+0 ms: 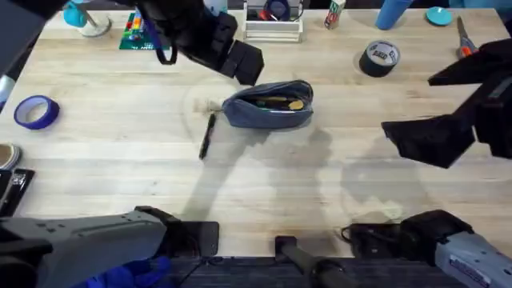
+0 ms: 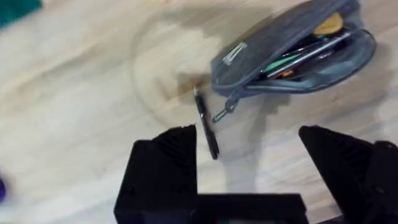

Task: Unzip the bag, pick up the pens from the table one at a time and place them inside, then zip the bag closed.

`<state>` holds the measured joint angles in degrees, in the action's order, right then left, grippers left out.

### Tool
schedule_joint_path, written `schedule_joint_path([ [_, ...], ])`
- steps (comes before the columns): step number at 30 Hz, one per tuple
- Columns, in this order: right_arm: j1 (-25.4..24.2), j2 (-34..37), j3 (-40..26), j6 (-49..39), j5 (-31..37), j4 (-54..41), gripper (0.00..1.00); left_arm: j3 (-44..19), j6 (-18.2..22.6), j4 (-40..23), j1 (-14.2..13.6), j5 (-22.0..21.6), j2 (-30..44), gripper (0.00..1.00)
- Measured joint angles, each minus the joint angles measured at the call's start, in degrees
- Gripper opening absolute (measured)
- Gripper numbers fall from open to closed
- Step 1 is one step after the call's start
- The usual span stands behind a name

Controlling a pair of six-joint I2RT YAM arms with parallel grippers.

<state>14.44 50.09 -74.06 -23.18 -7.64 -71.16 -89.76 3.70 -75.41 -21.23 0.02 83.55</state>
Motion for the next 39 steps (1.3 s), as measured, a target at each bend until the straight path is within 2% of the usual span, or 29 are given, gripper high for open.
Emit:
schedule_joint_path([
  [3,0.0,0.0,0.0,0.0,0.0,0.0,0.996,0.0,-4.1,-2.0,0.0,-1.8,0.0,0.995],
  [6,0.0,0.0,0.0,0.0,0.0,0.0,0.995,0.0,-6.1,-4.2,0.0,-2.7,0.0,0.995],
  [11,0.0,0.0,0.0,0.0,0.0,0.2,0.996,0.0,-7.6,-6.3,0.2,-3.3,0.0,0.994],
  [19,0.0,0.0,0.0,0.0,0.0,0.5,0.996,0.1,-8.3,-6.2,2.8,-3.7,0.0,0.994],
  [23,0.0,0.0,0.0,0.0,0.0,0.5,0.996,2.5,-8.4,-4.1,2.8,-3.9,0.0,0.994],
  [33,0.0,0.0,0.0,0.0,0.0,0.5,0.996,13.4,-9.6,4.3,3.1,-3.9,0.0,0.993],
  [35,0.0,0.0,0.0,0.0,0.0,0.5,0.996,16.0,-9.7,6.0,3.9,-3.4,0.0,0.993],
  [39,0.0,0.0,0.0,0.0,0.0,0.5,0.995,21.0,-9.7,9.3,7.2,-1.6,0.0,0.993],
])
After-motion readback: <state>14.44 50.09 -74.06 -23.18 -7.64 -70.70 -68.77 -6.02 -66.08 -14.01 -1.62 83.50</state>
